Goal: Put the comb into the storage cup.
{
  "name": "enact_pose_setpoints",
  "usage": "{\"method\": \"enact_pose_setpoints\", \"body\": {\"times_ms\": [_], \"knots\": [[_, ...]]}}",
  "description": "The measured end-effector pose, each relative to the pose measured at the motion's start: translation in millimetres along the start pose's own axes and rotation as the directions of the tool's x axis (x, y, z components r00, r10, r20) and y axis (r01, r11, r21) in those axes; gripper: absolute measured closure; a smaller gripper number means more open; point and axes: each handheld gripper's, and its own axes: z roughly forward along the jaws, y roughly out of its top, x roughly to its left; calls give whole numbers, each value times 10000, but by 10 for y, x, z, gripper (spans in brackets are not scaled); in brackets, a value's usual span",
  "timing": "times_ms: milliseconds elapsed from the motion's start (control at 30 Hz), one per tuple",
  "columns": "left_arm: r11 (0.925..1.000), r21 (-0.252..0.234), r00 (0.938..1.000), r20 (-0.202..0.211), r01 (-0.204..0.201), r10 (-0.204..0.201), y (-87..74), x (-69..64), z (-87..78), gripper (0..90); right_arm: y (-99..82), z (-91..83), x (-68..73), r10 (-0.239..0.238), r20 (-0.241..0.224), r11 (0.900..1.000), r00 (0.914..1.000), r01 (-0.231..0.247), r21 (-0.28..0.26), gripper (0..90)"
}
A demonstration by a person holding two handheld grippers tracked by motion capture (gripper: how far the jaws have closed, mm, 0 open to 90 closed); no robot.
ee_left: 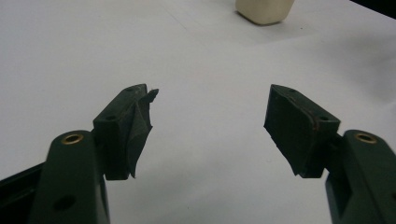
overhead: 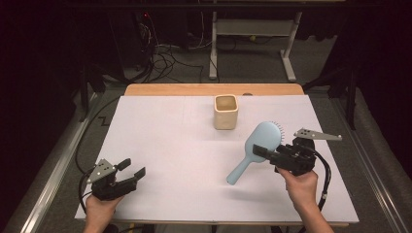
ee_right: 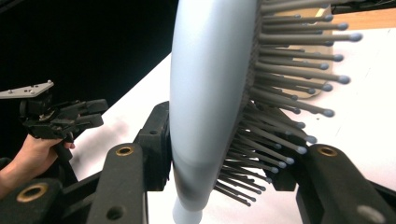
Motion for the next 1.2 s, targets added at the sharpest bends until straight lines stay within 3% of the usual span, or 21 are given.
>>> {"method": "enact_pose_setpoints", "body": {"times_ms": [433,833,1200], "knots": [[10000,-27,10000,-20,-12,12,-1,-6,2,322,188,-27,-47,103,383,9997,9992,-94,-242,530],[10000,-40,10000,-36,2,-2,-1,4,-7,323,396,74,-65,44,633,9998,9980,-33,-186,529],[9999,64,9999,-61,120,-120,-6,20,5,314,614,136,-15,-264,713,9996,9971,271,-98,529]]}}
